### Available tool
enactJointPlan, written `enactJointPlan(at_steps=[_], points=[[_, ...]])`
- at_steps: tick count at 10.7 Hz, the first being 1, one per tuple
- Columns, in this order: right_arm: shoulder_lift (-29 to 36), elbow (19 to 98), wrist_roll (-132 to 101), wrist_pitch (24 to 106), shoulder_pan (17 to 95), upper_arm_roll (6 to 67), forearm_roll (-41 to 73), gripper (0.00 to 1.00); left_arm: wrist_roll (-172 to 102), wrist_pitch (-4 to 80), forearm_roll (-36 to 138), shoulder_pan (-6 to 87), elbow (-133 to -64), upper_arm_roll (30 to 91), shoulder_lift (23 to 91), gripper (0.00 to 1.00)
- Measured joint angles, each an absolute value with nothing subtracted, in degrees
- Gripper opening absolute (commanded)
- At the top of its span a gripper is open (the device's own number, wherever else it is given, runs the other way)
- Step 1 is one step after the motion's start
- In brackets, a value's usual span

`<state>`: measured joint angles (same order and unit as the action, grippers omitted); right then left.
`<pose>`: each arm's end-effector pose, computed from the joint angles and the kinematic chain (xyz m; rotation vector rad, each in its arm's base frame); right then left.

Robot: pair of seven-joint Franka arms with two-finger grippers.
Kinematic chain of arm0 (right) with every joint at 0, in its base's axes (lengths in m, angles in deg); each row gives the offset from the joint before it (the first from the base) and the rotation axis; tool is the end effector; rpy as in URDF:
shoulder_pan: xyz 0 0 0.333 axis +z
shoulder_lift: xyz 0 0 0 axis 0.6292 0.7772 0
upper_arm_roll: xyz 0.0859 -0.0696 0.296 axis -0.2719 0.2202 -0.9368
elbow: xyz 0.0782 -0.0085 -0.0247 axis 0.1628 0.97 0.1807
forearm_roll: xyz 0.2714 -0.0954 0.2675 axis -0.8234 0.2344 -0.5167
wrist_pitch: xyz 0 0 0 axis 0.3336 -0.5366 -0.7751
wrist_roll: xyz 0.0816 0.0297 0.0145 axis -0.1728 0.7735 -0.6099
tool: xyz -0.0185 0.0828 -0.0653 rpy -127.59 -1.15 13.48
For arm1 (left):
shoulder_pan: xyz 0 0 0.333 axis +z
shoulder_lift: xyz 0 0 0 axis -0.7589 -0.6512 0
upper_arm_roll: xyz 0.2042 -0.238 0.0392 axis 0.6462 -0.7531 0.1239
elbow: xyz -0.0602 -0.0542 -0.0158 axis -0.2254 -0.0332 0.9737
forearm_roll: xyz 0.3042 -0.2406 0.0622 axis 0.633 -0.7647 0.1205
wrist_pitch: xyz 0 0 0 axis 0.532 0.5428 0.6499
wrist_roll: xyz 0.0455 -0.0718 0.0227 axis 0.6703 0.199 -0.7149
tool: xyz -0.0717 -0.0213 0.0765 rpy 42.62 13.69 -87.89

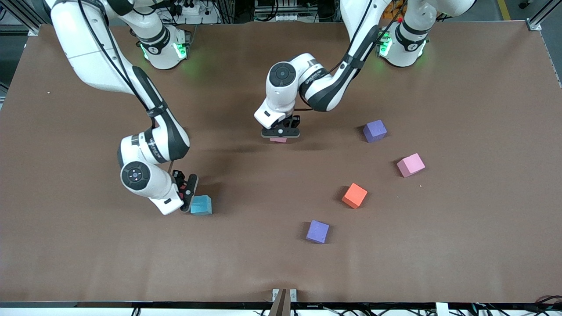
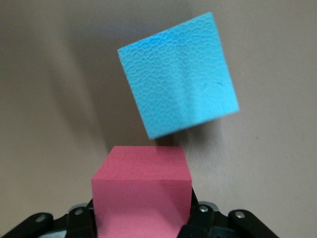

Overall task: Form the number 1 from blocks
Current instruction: 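Place the pink cube mid-table with the left gripper while the right gripper lifts red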

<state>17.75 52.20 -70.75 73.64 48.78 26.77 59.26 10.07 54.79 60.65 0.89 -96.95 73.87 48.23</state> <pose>0.6608 0.1553 0.2244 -2.4395 -1.9585 0.2002 0.4075 -0.5404 0.2432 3.0917 -0.0346 -0.0302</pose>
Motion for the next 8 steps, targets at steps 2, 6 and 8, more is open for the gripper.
enactJointPlan(at_steps=[2, 6, 8], points=[[15.53, 50.06, -70.73, 68.21, 48.20, 27.02, 59.26, 0.00, 9.99, 51.31, 64.01, 0.84, -92.67, 73.85, 45.27, 0.00], [11.40, 49.62, -70.74, 63.96, 45.22, 27.02, 59.26, 0.00, 9.94, 50.66, 67.60, 0.64, -90.89, 73.82, 42.54, 0.00], [9.90, 49.61, -70.75, 62.33, 44.13, 27.01, 59.26, 0.00, 9.93, 50.61, 67.66, 0.63, -89.33, 73.81, 41.22, 0.00]])
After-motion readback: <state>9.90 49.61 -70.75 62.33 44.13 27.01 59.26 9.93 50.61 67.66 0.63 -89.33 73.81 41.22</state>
